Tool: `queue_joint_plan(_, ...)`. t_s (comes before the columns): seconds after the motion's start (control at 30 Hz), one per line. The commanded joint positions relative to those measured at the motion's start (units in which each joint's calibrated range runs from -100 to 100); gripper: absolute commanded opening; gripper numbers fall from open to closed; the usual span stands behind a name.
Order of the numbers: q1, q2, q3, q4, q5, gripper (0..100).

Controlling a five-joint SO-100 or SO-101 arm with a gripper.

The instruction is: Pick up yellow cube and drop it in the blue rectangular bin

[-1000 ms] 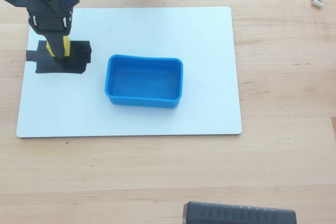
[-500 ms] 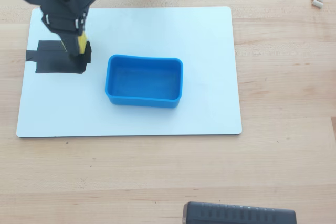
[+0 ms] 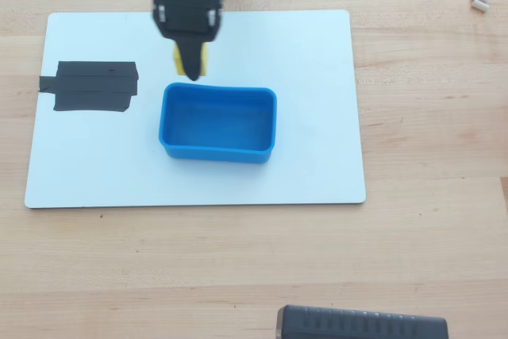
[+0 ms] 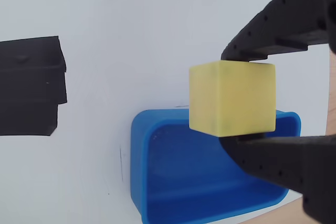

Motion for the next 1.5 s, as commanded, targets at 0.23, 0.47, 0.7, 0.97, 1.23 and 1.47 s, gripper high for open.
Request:
queue_joint_plan(0.23,-5.2,-2.3,0.6,-12.5,-0.7,10)
queue_joint_plan(0.47,-5.9,-3.0,7.6,-20.1,-0.5,10)
queue_joint_plan(0.7,-5.7,-3.4,8.7,-20.3,-0.5,26)
queue_joint_plan(0.97,-7.3,-15.7,15.8,-19.1,-0.5,29)
queue_joint_plan(1.23,-8.5,-37.6,28.3,-16.0,-1.0,0)
queue_joint_plan(1.47,-10.2,-48.7,40.6,-15.7,-1.0,0)
